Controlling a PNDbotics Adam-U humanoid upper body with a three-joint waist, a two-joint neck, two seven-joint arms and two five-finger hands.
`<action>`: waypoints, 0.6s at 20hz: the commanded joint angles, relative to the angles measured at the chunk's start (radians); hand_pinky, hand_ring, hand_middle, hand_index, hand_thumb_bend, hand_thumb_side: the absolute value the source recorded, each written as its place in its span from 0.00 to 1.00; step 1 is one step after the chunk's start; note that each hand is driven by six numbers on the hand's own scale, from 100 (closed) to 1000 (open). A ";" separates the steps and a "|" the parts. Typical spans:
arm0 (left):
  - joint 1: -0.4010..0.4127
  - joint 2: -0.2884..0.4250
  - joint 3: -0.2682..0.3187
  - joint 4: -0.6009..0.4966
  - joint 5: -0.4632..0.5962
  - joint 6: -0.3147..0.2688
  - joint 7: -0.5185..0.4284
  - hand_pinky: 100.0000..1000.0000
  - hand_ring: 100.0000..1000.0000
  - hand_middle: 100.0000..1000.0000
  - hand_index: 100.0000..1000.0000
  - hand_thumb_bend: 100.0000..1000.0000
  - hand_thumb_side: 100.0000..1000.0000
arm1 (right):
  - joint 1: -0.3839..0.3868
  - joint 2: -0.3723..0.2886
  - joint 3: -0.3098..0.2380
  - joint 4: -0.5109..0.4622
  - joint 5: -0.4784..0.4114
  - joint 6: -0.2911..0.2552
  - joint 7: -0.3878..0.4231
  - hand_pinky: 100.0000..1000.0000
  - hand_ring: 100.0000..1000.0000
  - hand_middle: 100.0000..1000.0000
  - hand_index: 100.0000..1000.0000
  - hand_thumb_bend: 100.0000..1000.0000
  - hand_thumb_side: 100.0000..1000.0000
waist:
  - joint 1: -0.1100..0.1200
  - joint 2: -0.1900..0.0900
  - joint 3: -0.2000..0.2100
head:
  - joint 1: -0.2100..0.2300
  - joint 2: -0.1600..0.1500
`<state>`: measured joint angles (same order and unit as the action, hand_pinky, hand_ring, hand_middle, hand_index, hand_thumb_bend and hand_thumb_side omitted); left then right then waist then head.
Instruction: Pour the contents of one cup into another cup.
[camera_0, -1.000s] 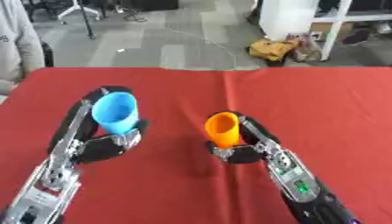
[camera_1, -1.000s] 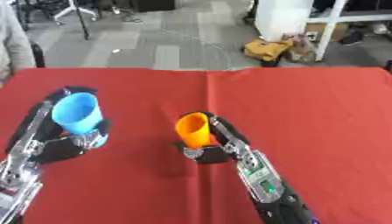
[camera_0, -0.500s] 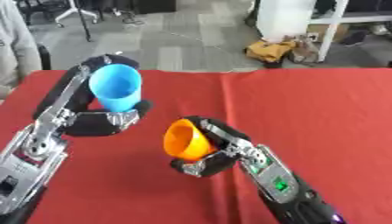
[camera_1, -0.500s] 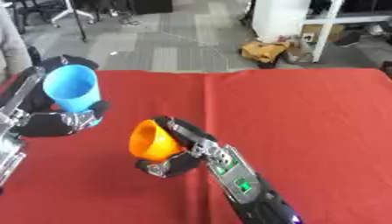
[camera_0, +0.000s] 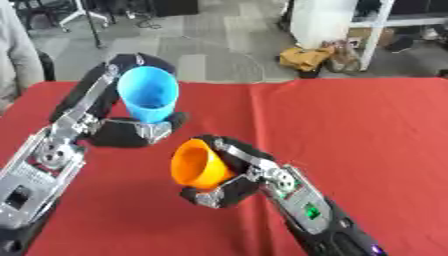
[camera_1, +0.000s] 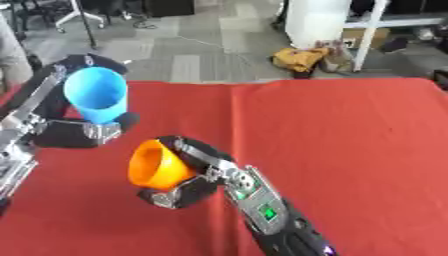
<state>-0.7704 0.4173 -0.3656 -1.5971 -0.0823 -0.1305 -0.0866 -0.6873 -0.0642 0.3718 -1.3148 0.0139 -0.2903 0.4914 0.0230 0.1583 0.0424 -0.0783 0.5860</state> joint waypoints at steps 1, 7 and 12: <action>-0.034 -0.005 -0.003 0.018 -0.057 -0.026 0.004 0.44 0.39 0.38 0.68 0.41 0.00 | -0.022 0.006 0.004 -0.036 -0.019 0.004 0.007 0.68 0.34 0.66 0.75 0.25 0.00 | 0.001 -0.016 -0.002 | 0.002 -0.011; -0.051 -0.018 -0.013 0.074 -0.170 -0.068 0.022 0.42 0.38 0.37 0.68 0.42 0.00 | -0.019 0.009 0.008 -0.049 -0.023 0.013 0.000 0.67 0.34 0.66 0.74 0.25 0.00 | 0.000 -0.015 -0.006 | 0.004 -0.009; -0.055 -0.030 -0.010 0.108 -0.262 -0.101 0.058 0.42 0.37 0.37 0.67 0.42 0.00 | -0.017 0.012 0.008 -0.052 -0.035 0.019 -0.003 0.67 0.34 0.65 0.74 0.25 0.00 | -0.001 -0.014 -0.010 | 0.004 -0.009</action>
<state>-0.8036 0.3832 -0.3835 -1.4868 -0.3205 -0.2215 -0.0384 -0.6863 -0.0570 0.3830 -1.3416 -0.0081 -0.2751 0.4911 0.0223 0.1597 0.0329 -0.0742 0.5860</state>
